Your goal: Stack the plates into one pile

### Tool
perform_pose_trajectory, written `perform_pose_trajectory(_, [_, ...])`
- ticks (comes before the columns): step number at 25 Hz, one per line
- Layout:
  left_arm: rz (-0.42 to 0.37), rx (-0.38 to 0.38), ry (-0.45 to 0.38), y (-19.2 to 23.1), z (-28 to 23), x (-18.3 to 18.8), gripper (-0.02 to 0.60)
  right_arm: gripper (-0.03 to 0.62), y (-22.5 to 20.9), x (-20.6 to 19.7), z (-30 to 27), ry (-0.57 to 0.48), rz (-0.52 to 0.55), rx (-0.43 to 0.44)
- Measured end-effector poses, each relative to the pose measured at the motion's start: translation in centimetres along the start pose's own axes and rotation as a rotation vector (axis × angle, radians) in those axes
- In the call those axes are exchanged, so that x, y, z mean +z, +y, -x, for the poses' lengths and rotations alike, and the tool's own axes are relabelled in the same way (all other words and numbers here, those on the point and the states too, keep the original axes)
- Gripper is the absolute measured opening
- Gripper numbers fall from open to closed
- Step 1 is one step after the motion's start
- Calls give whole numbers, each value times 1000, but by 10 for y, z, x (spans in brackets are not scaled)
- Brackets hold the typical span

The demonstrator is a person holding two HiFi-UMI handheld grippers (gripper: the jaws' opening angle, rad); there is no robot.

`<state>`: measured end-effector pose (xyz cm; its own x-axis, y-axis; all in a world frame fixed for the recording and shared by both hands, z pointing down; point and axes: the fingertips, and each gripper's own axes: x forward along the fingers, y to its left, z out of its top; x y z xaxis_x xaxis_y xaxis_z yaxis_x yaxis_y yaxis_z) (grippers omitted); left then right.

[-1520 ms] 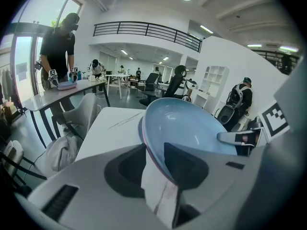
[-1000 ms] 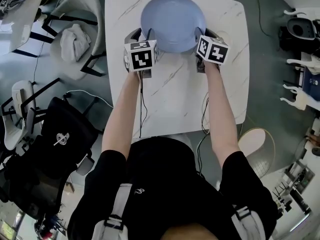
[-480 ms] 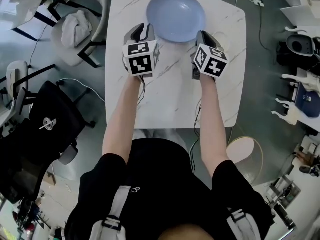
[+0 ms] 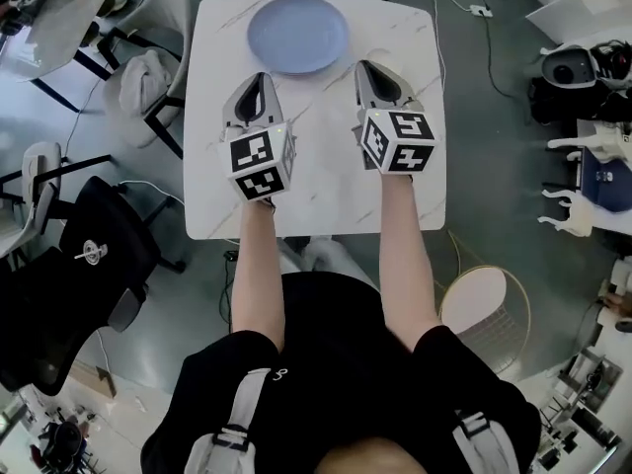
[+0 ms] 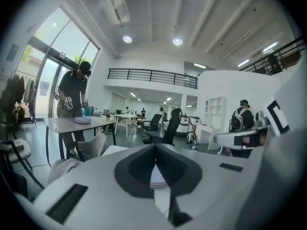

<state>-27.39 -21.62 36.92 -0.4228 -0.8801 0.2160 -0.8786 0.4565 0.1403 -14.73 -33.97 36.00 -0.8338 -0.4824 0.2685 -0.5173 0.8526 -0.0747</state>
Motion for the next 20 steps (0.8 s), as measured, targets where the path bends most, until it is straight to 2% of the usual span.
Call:
perform_pose_trajectory(5, [36, 22, -124, -41, 59, 39, 17, 8, -1, 43, 76, -119, 14, 12])
perform_pose_trajectory(9, [-51, 32, -176, -56, 88, 62, 17, 6, 10, 59, 113, -200, 41, 66])
perform_pose_trajectory(12, [-96, 62, -196, -59, 107, 66, 17, 8, 12, 52, 123, -205, 83, 84])
perform_pose_trajectory(15, [-129, 76, -202, -58, 122, 68, 17, 8, 12, 42, 125, -187, 81, 81])
perform_pose_trajectory(20, [-142, 95, -202, -54, 136, 67, 17, 6, 23, 36, 125, -163, 119, 118])
